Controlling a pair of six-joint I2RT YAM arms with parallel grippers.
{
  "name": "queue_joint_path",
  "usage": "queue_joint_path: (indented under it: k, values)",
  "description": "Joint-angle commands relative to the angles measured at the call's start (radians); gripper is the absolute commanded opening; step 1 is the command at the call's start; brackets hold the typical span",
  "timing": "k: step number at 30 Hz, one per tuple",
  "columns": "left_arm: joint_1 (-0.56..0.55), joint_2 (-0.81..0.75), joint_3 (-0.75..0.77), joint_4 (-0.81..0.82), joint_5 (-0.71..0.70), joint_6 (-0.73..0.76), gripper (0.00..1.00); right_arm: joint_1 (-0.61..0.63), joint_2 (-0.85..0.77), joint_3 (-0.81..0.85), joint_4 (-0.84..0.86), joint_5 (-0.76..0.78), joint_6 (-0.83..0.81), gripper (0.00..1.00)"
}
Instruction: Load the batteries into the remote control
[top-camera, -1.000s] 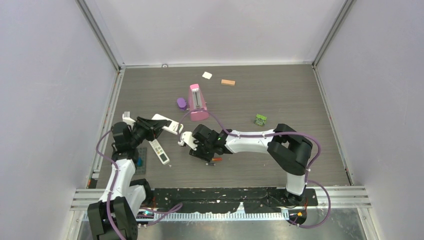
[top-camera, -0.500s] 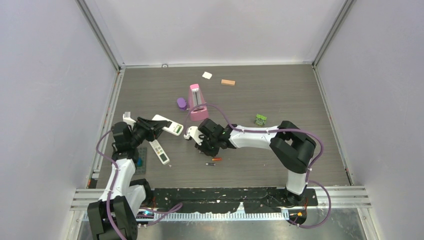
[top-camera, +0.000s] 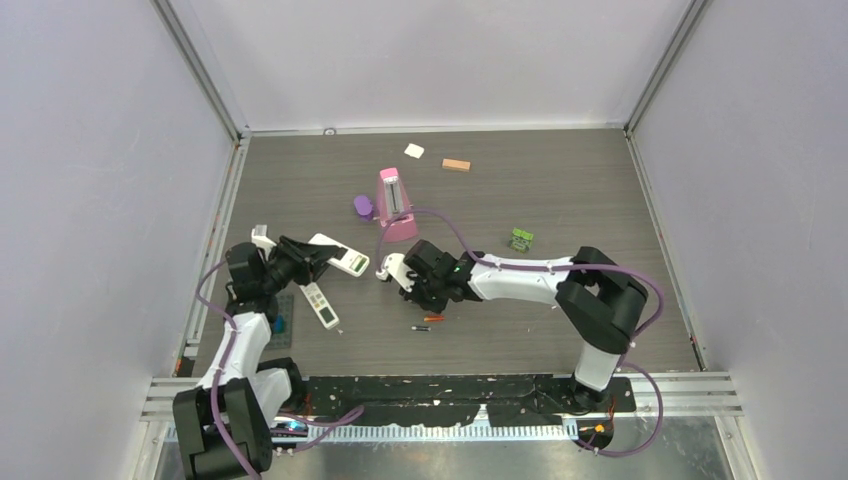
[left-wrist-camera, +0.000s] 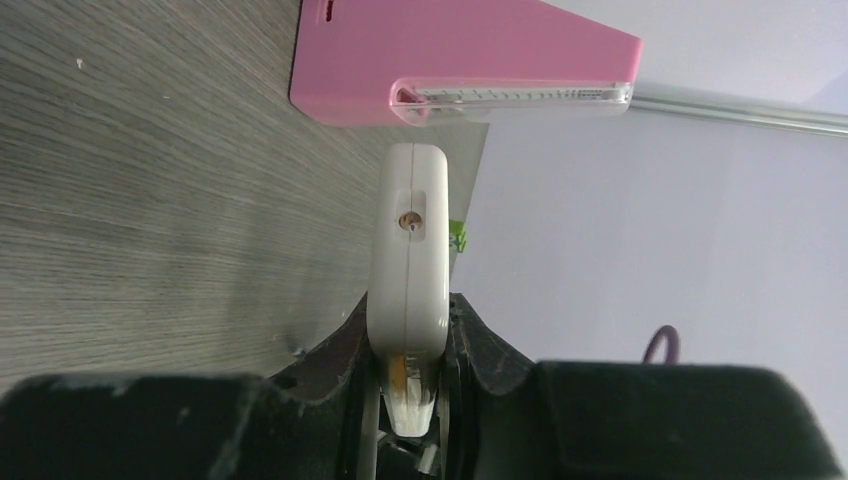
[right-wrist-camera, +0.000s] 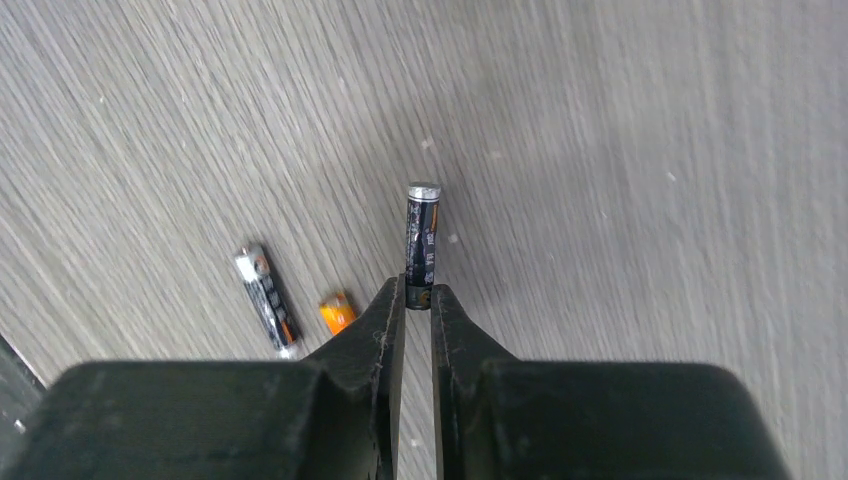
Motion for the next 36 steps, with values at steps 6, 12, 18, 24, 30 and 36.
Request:
queue_joint_path:
  k: [6, 12, 18, 24, 30, 36]
  values:
    - [-0.083, 0.069, 0.088, 0.067, 0.130, 0.123, 0.00, 0.014, -0.298, 0.009, -0.064, 0.132, -0.018, 0.06]
    - [-0.282, 0.079, 0.155, 0.130, 0.140, 0.204, 0.00, 0.088, -0.409, 0.125, -0.227, 0.234, -0.039, 0.06]
    - [-0.371, 0.140, 0.193, 0.214, 0.242, 0.230, 0.00, 0.191, -0.420, 0.240, -0.396, 0.354, -0.058, 0.05]
    - [-0.426, 0.171, 0.199, 0.206, 0.243, 0.232, 0.00, 0.268, -0.367, 0.302, -0.500, 0.460, -0.081, 0.06]
    - [-0.454, 0.189, 0.213, 0.157, 0.256, 0.232, 0.00, 0.302, -0.333, 0.327, -0.520, 0.483, -0.116, 0.05]
    - [-0.471, 0.182, 0.257, 0.003, 0.283, 0.313, 0.00, 0.327, -0.303, 0.356, -0.547, 0.470, -0.143, 0.06]
